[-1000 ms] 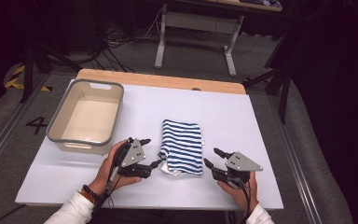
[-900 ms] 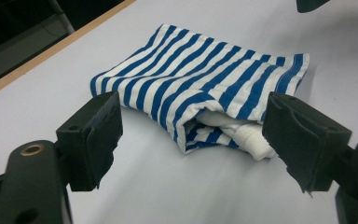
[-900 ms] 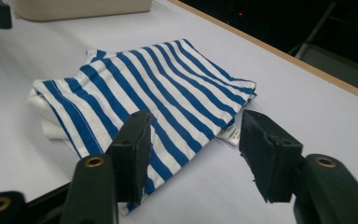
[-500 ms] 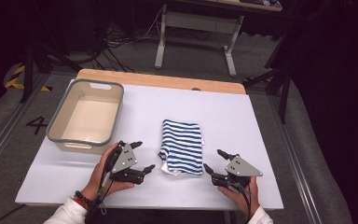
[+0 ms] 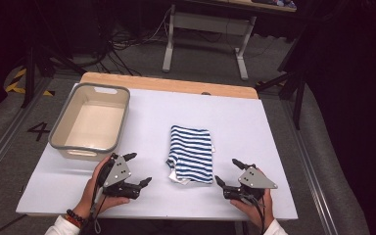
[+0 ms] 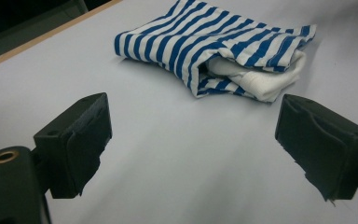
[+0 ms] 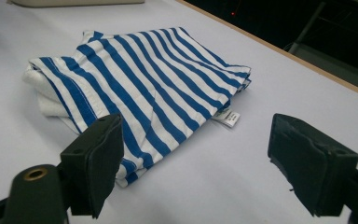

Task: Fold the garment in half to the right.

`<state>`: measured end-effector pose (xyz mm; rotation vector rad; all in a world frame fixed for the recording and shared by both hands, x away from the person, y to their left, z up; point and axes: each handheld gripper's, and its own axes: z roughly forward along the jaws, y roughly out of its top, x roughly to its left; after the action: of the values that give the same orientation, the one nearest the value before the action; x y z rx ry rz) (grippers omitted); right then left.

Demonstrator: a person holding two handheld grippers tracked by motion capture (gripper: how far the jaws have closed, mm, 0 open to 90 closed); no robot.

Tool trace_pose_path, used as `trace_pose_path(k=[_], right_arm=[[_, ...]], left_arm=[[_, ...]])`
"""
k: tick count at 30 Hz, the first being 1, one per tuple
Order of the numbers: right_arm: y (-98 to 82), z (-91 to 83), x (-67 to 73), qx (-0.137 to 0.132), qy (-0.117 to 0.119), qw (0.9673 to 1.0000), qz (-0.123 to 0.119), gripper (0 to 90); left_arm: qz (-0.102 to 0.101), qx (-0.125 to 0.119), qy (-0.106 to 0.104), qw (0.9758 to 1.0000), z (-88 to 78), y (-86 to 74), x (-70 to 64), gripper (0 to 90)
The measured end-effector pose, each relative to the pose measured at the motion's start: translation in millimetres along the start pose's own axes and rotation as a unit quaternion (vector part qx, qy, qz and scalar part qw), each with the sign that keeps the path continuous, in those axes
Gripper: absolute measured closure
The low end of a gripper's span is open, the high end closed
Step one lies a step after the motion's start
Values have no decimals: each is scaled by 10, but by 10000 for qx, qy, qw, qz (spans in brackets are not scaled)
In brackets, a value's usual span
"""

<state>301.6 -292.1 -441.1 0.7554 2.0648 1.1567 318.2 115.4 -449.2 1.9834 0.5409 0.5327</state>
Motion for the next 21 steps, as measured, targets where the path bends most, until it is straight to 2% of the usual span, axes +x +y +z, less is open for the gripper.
trace_pose_path(k=[7,13,21], right_arm=[[-19,0,16,51,20,10000,-50,169],[-23,19,17,59,53,9999,-62,165],[-17,44,12,44,-16,9999,-145,165]], left_arm=[[-104,9,24,9999,-61,-58,14,106],[-97,29,47,9999,-83,-70,4,103],[-110,105,96,9998,-103,-94,8,111]])
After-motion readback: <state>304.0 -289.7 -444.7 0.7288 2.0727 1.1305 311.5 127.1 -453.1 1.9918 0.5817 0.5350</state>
